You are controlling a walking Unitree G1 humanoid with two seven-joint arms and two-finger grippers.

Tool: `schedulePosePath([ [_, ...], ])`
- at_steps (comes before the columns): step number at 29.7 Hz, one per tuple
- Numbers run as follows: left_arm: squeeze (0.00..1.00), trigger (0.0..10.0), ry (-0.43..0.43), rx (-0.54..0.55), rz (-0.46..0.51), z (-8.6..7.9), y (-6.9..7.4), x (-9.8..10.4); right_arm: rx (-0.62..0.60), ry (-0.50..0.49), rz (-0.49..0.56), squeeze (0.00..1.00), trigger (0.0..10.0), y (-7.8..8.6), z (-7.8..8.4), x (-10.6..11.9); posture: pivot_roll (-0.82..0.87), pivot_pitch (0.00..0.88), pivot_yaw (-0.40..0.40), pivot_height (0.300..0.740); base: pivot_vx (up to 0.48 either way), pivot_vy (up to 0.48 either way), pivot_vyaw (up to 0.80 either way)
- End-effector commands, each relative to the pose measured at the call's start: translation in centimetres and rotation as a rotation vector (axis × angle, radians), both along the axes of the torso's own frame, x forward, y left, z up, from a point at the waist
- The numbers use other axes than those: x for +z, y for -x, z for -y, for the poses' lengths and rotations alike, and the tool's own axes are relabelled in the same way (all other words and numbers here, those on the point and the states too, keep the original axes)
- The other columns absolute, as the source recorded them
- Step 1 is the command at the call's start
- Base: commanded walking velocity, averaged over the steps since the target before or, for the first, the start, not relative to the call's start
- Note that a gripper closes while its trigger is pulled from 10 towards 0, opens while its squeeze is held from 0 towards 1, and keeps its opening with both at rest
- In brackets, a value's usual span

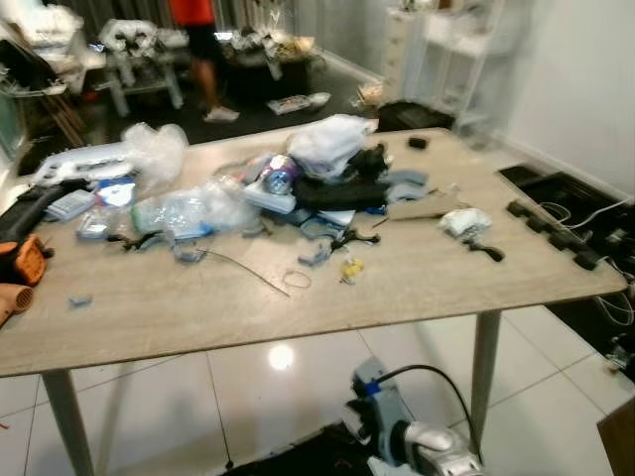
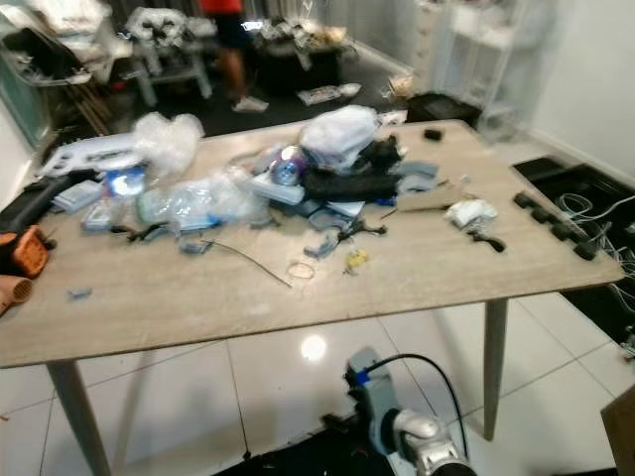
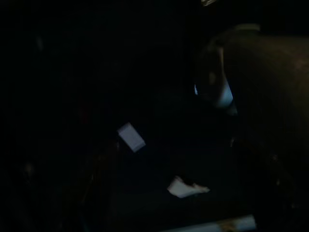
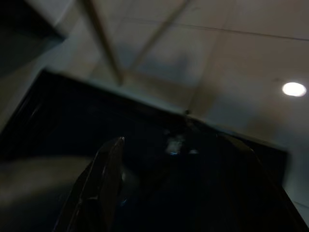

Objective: Picking trash to rubbish bin

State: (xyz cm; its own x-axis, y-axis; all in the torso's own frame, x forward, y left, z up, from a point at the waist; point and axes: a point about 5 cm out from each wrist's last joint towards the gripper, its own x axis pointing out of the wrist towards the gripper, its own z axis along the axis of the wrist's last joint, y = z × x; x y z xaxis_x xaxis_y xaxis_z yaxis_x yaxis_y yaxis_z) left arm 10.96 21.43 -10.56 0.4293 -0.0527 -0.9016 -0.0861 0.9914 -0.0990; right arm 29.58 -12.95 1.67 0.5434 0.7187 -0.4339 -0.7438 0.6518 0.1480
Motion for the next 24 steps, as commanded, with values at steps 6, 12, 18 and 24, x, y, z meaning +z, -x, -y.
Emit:
schedulePosePath([
  [6,0.0,10.0,0.021,-0.018,-0.025,1.3,0.1,-0.3,0.324,-0.229,-0.047,0.0,10.0,0.1,-3.2,2.6,-0.08,0.165,0.003,0.74,0.0,0.0,0.72],
  [12,0.0,10.0,0.018,-0.021,-0.028,1.1,0.4,-0.3,0.483,-0.42,0.027,0.0,10.0,-0.1,-4.7,6.5,-0.08,0.166,0.007,0.74,0.0,0.0,0.65],
  [18,0.0,10.0,0.017,-0.025,-0.03,1.1,0.5,-0.3,0.432,-0.743,0.186,0.0,10.0,-2.1,-5.6,13.3,-0.08,0.166,0.009,0.74,0.0,0.0,0.08],
  [24,0.0,10.0,0.018,-0.028,-0.031,1.2,0.5,-0.4,-0.019,-0.708,0.481,0.0,10.0,-7.1,-4.0,19.6,-0.08,0.167,0.008,0.74,0.0,0.0,0.0],
])
